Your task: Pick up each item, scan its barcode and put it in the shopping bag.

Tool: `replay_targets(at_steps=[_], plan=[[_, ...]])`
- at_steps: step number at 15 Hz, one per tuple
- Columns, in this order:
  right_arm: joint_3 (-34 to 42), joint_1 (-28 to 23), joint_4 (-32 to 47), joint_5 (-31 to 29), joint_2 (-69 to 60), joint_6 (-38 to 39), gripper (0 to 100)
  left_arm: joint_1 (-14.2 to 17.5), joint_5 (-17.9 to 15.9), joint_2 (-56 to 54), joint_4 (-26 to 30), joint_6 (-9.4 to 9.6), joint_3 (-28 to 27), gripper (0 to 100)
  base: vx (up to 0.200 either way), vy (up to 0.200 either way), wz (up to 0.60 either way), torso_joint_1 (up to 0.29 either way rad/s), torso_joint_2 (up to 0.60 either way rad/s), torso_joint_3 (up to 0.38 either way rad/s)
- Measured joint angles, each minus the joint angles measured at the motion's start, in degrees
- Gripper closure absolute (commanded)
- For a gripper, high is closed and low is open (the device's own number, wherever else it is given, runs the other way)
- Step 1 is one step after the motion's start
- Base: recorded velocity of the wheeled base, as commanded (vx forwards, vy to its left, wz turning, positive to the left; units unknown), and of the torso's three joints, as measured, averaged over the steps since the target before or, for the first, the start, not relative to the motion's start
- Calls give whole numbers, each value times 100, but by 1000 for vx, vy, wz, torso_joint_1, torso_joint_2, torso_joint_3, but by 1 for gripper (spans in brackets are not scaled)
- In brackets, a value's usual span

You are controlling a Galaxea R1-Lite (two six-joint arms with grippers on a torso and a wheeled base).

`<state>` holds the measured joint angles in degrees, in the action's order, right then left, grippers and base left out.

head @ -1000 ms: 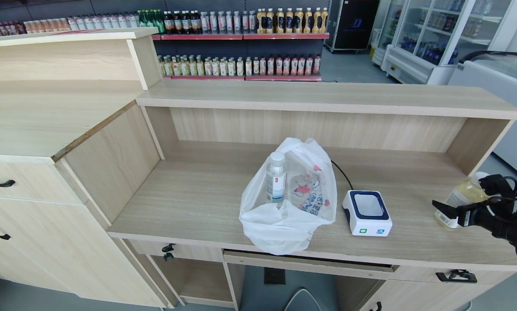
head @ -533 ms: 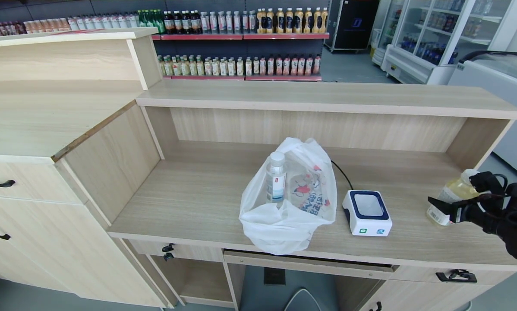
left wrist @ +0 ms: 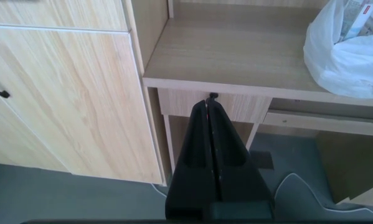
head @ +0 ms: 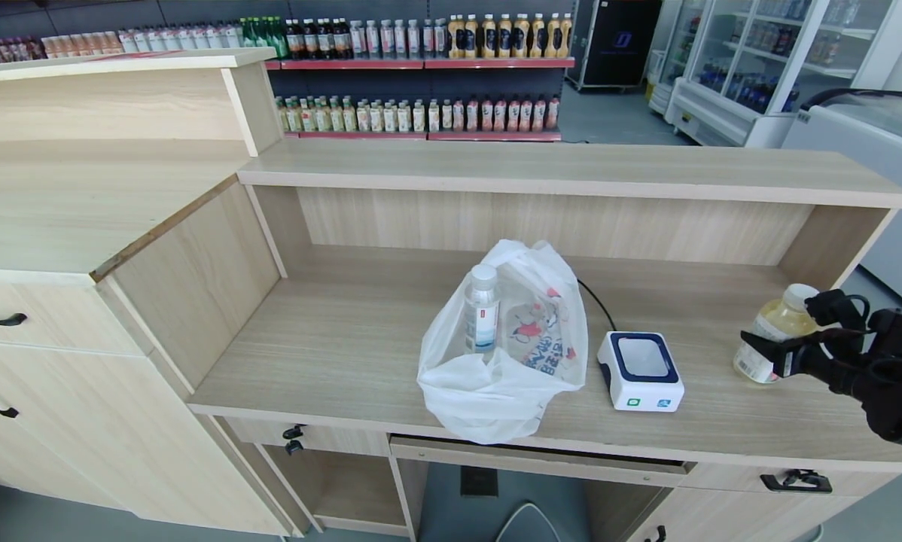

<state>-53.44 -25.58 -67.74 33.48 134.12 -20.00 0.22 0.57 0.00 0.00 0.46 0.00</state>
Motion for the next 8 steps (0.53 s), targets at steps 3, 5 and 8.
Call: replay_targets(at_steps=[3,5,8], plan=[[-2,44,205,11,-85,60,100,5,2,0,2,0,0,100,0,0,0,0,0,0],[0,99,684,18,-369,375,100,2,0,0,0,0,0,100,0,0,0,0,0,0],[-49,372,1829,21,-1336,1150,100,0,2,0,0,-2,0,100,0,0,0,0,0,0]])
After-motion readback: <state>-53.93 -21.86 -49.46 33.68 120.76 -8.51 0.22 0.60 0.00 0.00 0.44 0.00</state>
